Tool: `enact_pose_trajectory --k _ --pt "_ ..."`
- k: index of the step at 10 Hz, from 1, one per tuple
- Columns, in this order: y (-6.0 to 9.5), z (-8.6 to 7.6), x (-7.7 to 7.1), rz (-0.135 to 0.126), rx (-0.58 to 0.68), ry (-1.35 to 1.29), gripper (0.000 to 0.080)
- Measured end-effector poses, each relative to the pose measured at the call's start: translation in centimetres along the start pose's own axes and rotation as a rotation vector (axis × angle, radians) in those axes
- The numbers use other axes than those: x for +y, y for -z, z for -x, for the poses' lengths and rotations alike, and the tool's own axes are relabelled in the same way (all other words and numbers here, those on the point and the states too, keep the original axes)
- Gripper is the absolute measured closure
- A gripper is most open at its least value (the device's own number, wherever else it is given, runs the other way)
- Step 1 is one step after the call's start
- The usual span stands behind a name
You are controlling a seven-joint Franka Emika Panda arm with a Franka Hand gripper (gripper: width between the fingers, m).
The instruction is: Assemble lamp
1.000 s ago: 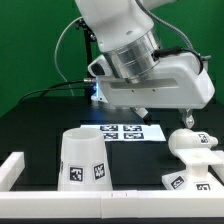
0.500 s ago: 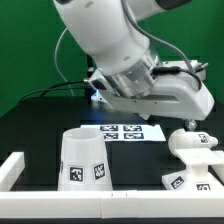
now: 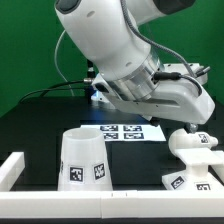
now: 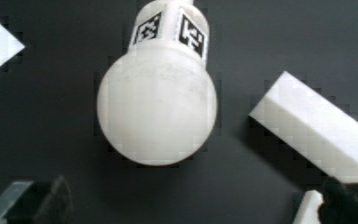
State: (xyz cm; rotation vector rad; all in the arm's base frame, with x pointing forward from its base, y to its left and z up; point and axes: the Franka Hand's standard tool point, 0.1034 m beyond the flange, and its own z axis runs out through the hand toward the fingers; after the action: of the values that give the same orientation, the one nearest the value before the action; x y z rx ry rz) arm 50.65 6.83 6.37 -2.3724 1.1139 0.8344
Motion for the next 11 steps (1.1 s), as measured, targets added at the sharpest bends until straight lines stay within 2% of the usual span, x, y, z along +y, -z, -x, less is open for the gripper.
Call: enact_pose_trajectory --k 2,6,7,9,11 --pt "-1.0 0.4 0.4 -0.015 -0.062 -0.036 0.0101" --pt "-1.1 0.2 0.8 -0.008 -0.089 -0.036 0.0101" --pt "-1.3 0.2 0.8 -0.026 -0.099 -0.046 0.0101" --pt "-1.8 0.2 0.6 -0.117 -0.15 -0.106 0.0101" --pt "-1.7 0.1 0.7 -0.116 -0.149 -0.107 0.0101"
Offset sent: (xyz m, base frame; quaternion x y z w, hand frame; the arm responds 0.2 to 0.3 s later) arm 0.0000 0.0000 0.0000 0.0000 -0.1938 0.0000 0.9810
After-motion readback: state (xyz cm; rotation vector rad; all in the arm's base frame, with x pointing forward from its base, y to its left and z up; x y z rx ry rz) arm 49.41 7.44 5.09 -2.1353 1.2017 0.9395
